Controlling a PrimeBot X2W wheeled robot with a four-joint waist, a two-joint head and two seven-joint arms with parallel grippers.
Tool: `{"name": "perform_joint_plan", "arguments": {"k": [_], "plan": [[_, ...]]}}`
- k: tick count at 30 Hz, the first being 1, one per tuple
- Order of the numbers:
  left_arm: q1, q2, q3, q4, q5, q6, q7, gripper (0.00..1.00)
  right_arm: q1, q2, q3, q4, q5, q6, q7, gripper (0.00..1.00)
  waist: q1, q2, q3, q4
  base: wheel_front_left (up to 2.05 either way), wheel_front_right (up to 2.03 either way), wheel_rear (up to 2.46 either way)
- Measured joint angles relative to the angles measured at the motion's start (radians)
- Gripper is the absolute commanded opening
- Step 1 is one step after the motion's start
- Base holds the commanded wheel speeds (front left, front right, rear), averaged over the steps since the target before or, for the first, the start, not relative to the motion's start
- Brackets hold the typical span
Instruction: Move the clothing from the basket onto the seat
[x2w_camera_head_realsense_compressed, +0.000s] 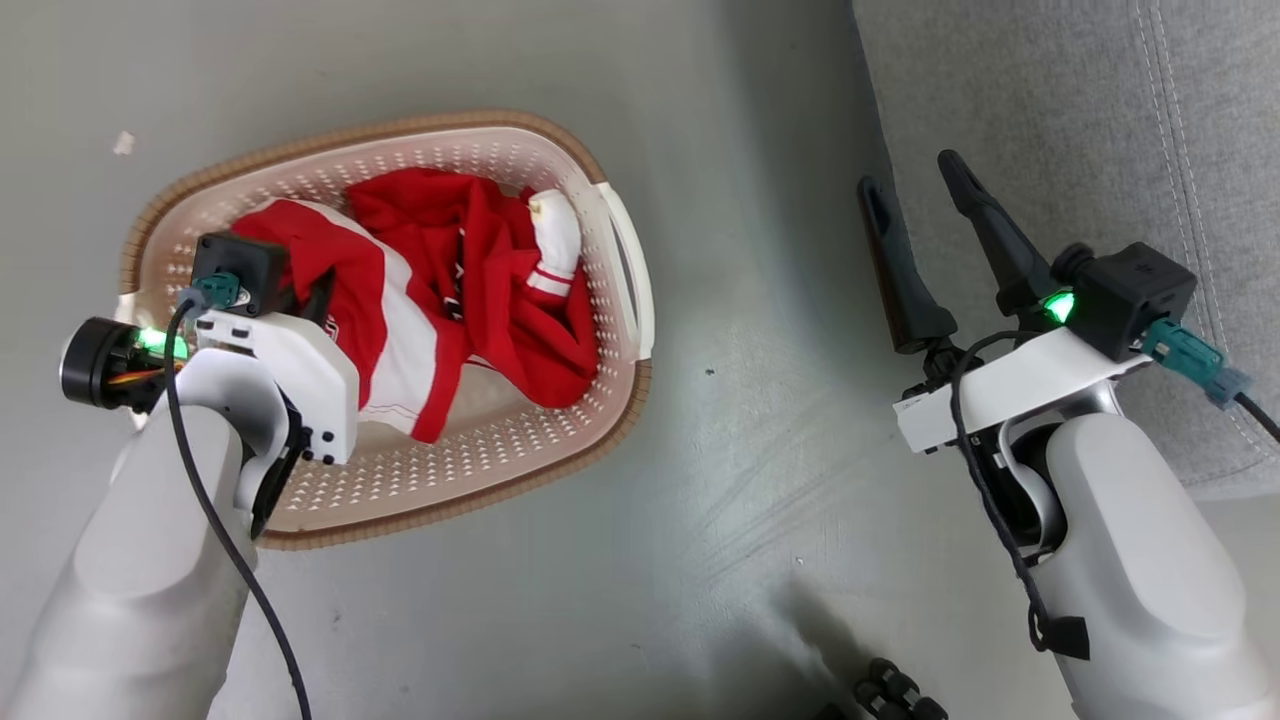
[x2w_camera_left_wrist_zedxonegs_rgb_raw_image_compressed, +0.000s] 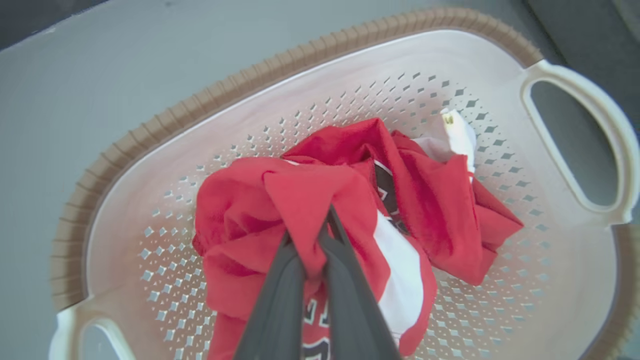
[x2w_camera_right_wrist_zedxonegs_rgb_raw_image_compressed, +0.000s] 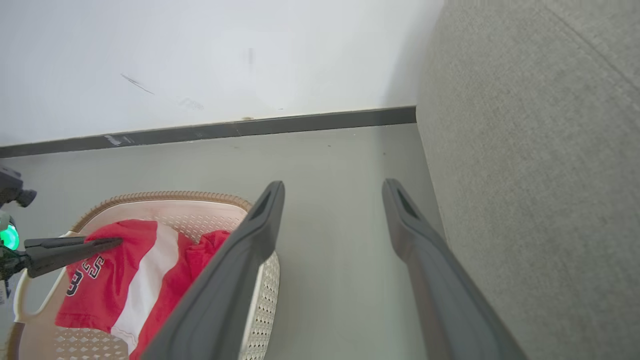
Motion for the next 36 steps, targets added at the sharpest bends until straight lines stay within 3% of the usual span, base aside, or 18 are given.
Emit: {"name": "perform_joint_plan", "arguments": {"k": [16, 36], "plan": [[0.092, -0.08, 0.012, -0.01, -0.098, -0.042, -0.156, 0.0, 0.01, -0.002, -0.025, 0.03, -0.086, 0.0, 0.0, 1.0, 0.0, 0.0, -0.148, 0.083, 0.0, 0.0, 0.0], [0.214, -0.119, -0.069, -0.035, -0.134, -0.073, -0.262, 0.0, 0.161, -0.004, 0.003, 0.04, -0.131, 0.0, 0.0, 1.0, -0.0001, 0.0, -0.399, 0.188, 0.0, 0.0, 0.0]]}}
